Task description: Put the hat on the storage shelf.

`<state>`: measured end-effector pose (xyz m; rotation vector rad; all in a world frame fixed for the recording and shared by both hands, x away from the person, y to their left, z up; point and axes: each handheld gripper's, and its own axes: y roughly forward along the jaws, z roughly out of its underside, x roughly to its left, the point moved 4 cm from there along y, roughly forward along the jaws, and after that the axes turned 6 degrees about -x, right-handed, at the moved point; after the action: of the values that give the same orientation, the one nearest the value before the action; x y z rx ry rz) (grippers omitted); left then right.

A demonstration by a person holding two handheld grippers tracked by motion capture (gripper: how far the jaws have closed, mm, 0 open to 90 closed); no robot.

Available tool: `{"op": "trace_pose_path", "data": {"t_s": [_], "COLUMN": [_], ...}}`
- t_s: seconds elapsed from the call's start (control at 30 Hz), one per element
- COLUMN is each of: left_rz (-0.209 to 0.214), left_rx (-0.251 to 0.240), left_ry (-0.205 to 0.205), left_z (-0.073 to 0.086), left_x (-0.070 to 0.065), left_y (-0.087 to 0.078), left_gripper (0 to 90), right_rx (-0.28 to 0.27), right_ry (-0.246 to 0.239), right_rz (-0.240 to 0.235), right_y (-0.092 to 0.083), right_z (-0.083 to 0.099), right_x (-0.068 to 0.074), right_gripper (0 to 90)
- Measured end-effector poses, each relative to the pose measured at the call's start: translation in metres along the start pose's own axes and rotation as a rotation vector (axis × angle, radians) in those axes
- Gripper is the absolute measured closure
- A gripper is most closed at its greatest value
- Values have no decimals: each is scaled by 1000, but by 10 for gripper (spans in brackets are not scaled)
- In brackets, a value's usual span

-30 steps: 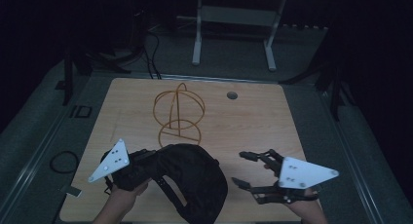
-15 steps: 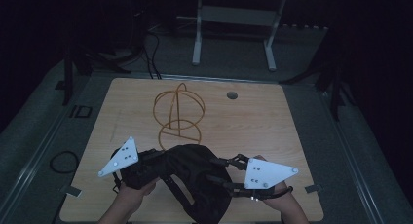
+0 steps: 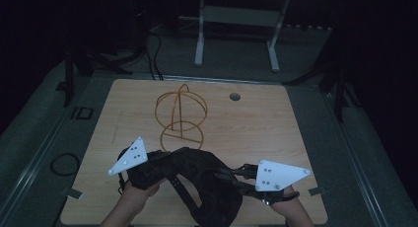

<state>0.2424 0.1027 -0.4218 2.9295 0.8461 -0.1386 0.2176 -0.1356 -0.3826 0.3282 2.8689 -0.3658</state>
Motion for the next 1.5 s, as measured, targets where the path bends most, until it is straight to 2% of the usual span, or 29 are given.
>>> {"op": "trace_pose_path", "data": {"t_s": [0.03, 0.1, 0.13, 0.17, 0.2, 0.23, 0.27, 0.3, 0.37, 0.4, 0.47, 0.5, 0.57, 0.6, 0.7, 0.73, 0.77, 0.87, 0.93, 0.97, 1.0, 1.13, 1.2, 1.37, 1.5], "left_rz": [-8, -29, -29, -48, -51, -66, -79, -86, -106, -106, -144, -145, -170, -183, -240, -277, -284, -318, -321, -341, -350, -393, -419, -452, -455], "left_rx": [-2, -1, -1, 6, 5, 13, 15, 13, 23, 23, 40, 48, 67, 78, 109, 132, 136, 167, 168, 178, 179, 185, 172, 173, 179], "left_ry": [7, 30, 30, 53, 72, 99, 113, 110, 109, 106, 113, 108, 93, 88, 109, 129, 133, 137, 130, 104, 99, 70, 63, 59, 50], "left_z": [0, -1, -1, -1, -1, -1, -1, -1, 2, 5, 12, 16, 25, 30, 43, 50, 53, 64, 66, 75, 78, 91, 97, 104, 109], "left_x": [0, -1, -1, -1, -2, -2, -2, -2, 0, 1, 4, 5, 8, 10, 13, 14, 15, 20, 21, 25, 26, 32, 33, 36, 39], "left_y": [0, -1, -1, -3, -4, -5, -7, -8, -10, -12, -15, -18, -22, -23, -30, -34, -37, -49, -52, -65, -69, -87, -94, -103, -106], "left_gripper": [870, 771, 684, 573, 573, 493, 493, 428, 280, 280, 181, 145, 138, 99, 22, 21, 21, 19, 19, 19, 19, 19, 19, 19, 19], "right_rx": [-2, -1, -1, -8, -8, -11, -11, -15, -21, -21, -26, -22, -26, -26, -46, -48, -45, -33, -28, -27, -27, -25, -17, 13, 46], "right_ry": [6, 12, 12, 28, 28, 37, 37, 41, 57, 57, 75, 77, 93, 95, 104, 102, 101, 104, 108, 111, 122, 131, 125, 121, 138], "right_rz": [6, 7, 7, 30, 30, 63, 63, 81, 145, 145, 182, 222, 274, 318, 417, 447, 481, 509, 506, 512, 514, 513, 512, 510, 478], "right_y": [-1, -3, -3, -10, -10, -16, -16, -20, -32, -32, -38, -43, -50, -52, -58, -59, -58, -53, -50, -48, -39, -22, -12, 12, 41], "right_z": [0, 0, 0, 0, 0, -1, -1, -1, -3, -3, -3, -4, -4, -5, -7, -9, -11, -16, -17, -18, -22, -30, -35, -44, -50], "right_x": [-1, -2, -2, -6, -6, -11, -11, -13, -22, -22, -28, -33, -40, -45, -57, -62, -69, -84, -89, -93, -108, -125, -133, -146, -158], "right_gripper": [879, 878, 878, 879, 879, 879, 879, 879, 879, 879, 878, 878, 878, 878, 878, 878, 878, 878, 878, 878, 878, 878, 878, 878, 878]}}
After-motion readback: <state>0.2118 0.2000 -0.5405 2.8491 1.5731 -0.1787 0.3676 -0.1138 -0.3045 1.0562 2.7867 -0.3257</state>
